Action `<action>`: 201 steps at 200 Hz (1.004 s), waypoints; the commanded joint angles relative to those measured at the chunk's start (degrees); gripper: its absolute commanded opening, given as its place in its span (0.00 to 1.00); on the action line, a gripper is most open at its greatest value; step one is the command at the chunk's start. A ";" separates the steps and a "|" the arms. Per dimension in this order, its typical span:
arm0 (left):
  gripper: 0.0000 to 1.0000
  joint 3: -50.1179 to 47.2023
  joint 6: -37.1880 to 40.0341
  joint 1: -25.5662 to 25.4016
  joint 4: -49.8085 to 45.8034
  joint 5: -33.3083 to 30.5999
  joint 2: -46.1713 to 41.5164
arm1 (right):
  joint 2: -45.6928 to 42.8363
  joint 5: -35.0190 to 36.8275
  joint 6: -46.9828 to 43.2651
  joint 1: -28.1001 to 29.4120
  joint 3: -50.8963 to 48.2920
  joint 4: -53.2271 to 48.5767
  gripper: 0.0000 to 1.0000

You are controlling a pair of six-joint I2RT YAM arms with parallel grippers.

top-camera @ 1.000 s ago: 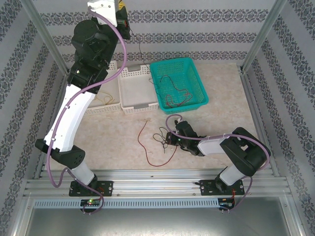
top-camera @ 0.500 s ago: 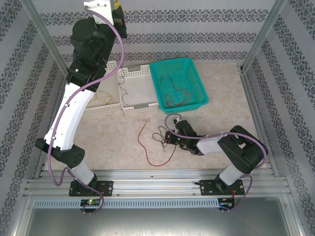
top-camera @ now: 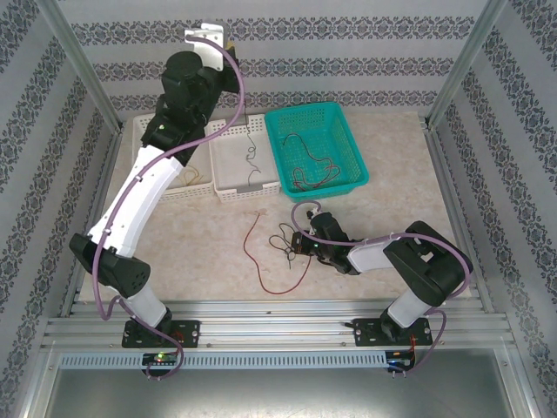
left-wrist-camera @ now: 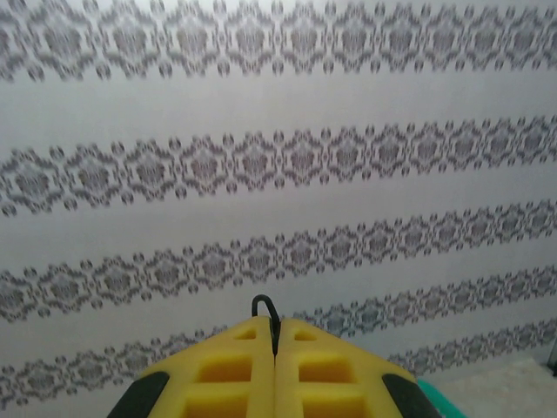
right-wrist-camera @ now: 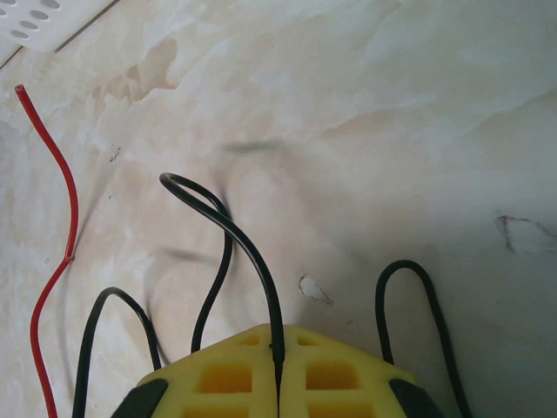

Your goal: Untangle the cables

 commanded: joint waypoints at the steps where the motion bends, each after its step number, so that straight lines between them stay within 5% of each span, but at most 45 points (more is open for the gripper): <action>1: 0.00 -2.54 -2.35 1.42 2.57 0.57 -0.22 | 2.96 1.39 -0.23 -0.48 -1.67 -6.35 0.00; 76: 0.00 -11.40 -5.93 2.57 3.42 1.71 4.99 | -5.23 2.57 -1.33 -0.18 -2.04 -10.73 0.00; 201: 0.00 -21.90 -11.85 2.51 3.43 4.49 12.64 | -30.99 9.24 -6.86 3.38 2.66 -30.80 0.00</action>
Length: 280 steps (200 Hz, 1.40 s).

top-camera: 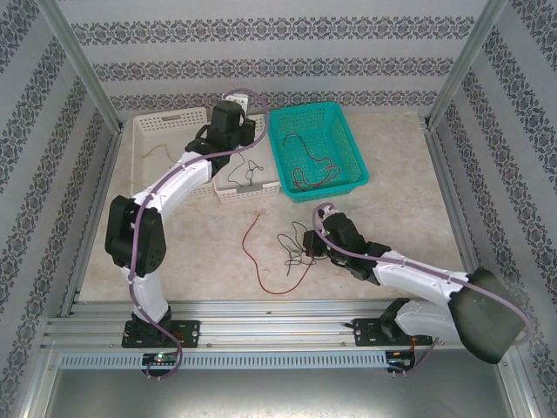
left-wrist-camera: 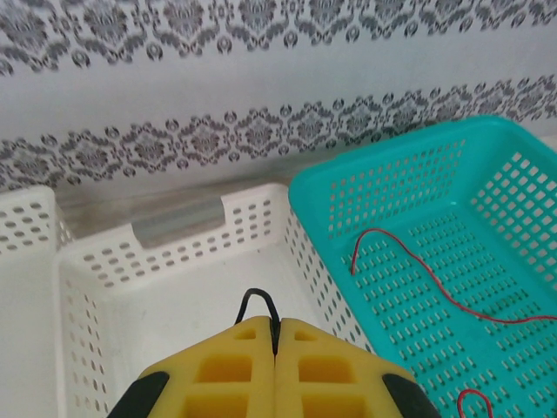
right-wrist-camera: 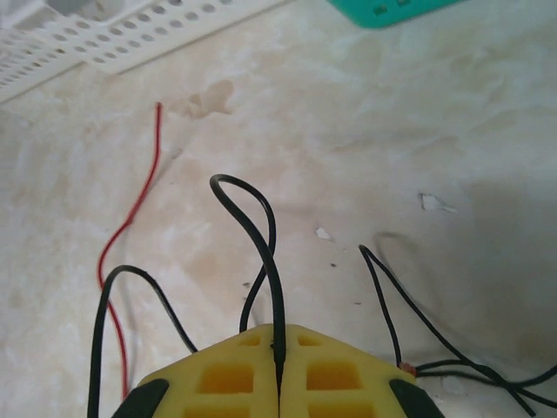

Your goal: Untangle the cables

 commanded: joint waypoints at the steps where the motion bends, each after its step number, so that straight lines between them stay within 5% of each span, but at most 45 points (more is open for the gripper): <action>1: 0.00 -0.83 -2.75 0.50 1.83 1.61 1.99 | -4.25 2.63 -2.01 0.97 2.52 -5.73 0.00; 63: 0.00 -1.05 -5.54 0.56 -1.80 5.64 5.15 | -14.38 3.88 -4.29 2.63 8.45 -15.36 0.00; 177: 0.54 0.18 -4.82 1.86 -12.04 13.09 -1.30 | -19.62 5.72 -7.66 4.93 23.03 -26.89 0.00; 234: 0.68 -4.24 -13.61 3.23 -12.02 21.60 -12.92 | -15.06 6.76 -10.41 4.40 31.86 -31.11 0.00; 280: 0.70 -17.07 -22.32 3.29 -5.60 31.71 -23.65 | -10.03 -1.01 -9.00 1.73 39.47 -29.70 0.00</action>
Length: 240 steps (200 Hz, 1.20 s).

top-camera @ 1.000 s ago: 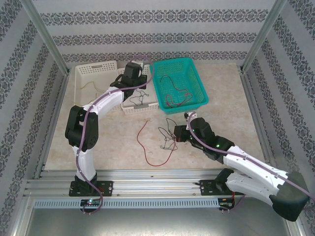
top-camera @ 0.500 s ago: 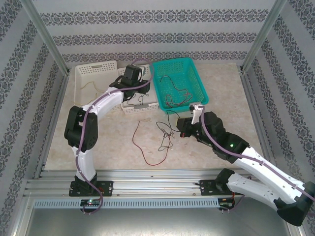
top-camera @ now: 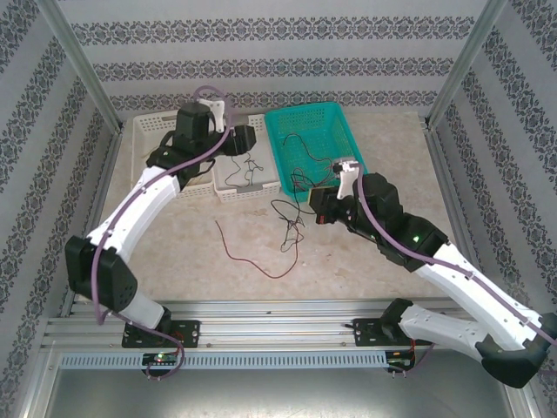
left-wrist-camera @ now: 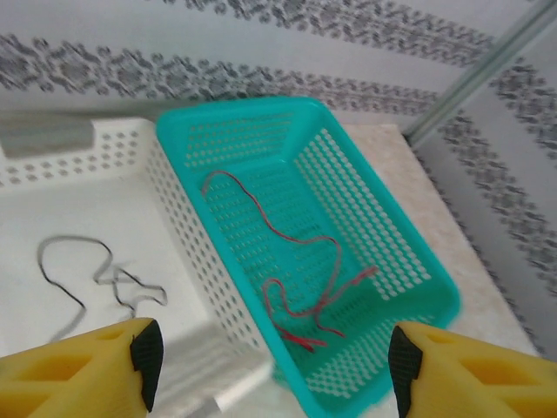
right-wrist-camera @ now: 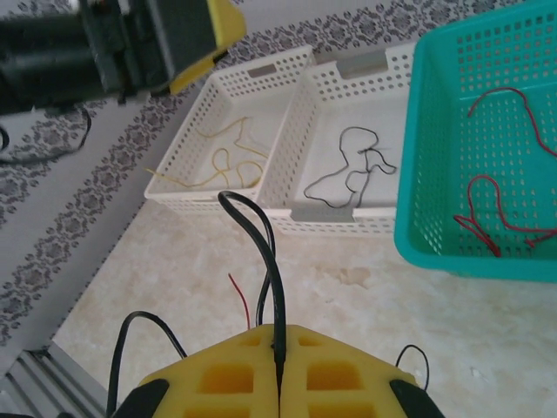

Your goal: Untangle the cables

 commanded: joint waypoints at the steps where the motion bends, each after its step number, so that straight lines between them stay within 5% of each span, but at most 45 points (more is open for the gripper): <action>1: 0.70 -8.28 -7.79 0.30 4.65 8.33 -4.23 | 0.89 -4.83 0.17 -1.17 3.29 1.20 0.00; 60: 0.71 -30.32 -26.34 0.07 26.85 23.37 -12.92 | 1.48 -12.94 0.33 -1.72 -0.06 11.92 0.00; 96: 0.73 -40.93 -40.43 -1.42 46.42 27.63 -14.88 | 2.59 -13.69 0.93 -1.98 -1.54 14.32 0.00; 130: 0.73 -46.05 -46.54 -4.08 55.51 28.02 -16.27 | 3.21 -13.00 0.95 -2.49 -2.43 15.57 0.00; 187: 0.73 -48.42 -44.45 -9.64 52.49 31.02 -18.44 | 2.55 -11.28 1.19 -3.73 -4.38 16.55 0.00; 240: 0.72 -48.52 -33.92 -10.24 36.72 32.13 -20.99 | 1.74 -11.12 1.19 -4.49 -5.03 16.38 0.00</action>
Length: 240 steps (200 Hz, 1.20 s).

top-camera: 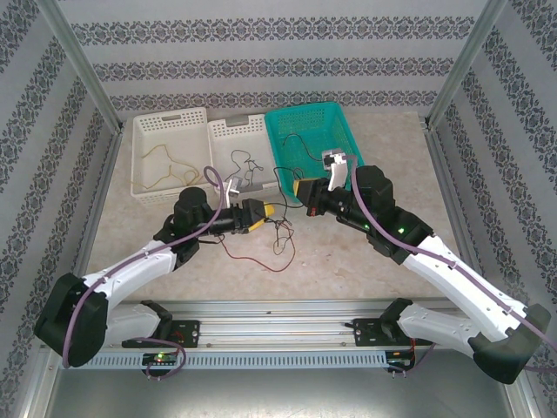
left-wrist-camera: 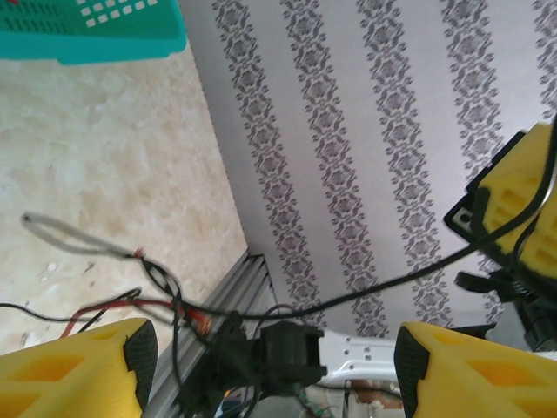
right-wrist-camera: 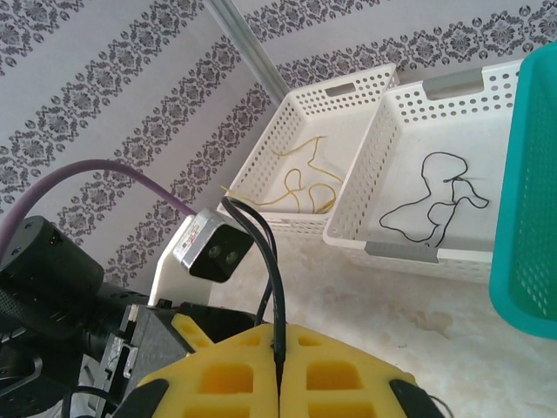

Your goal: Untangle the cables

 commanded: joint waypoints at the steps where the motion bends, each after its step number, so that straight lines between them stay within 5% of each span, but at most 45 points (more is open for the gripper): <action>1: 0.72 -0.12 6.85 -0.60 -7.89 1.83 -1.57 | -1.35 0.83 0.71 -0.84 -0.60 1.76 0.00; 89: 0.72 -1.27 8.25 -0.60 -6.96 1.37 0.88 | -1.40 -1.27 2.67 -1.04 -1.79 3.56 0.00; 161: 0.72 -3.47 0.74 -0.60 2.01 -3.97 -0.56 | -0.71 -3.08 3.73 -0.70 -3.40 5.07 0.00; 240: 0.60 -3.21 1.41 -2.45 1.02 -3.21 -0.64 | 0.14 -2.97 4.48 -0.28 -4.21 6.79 0.00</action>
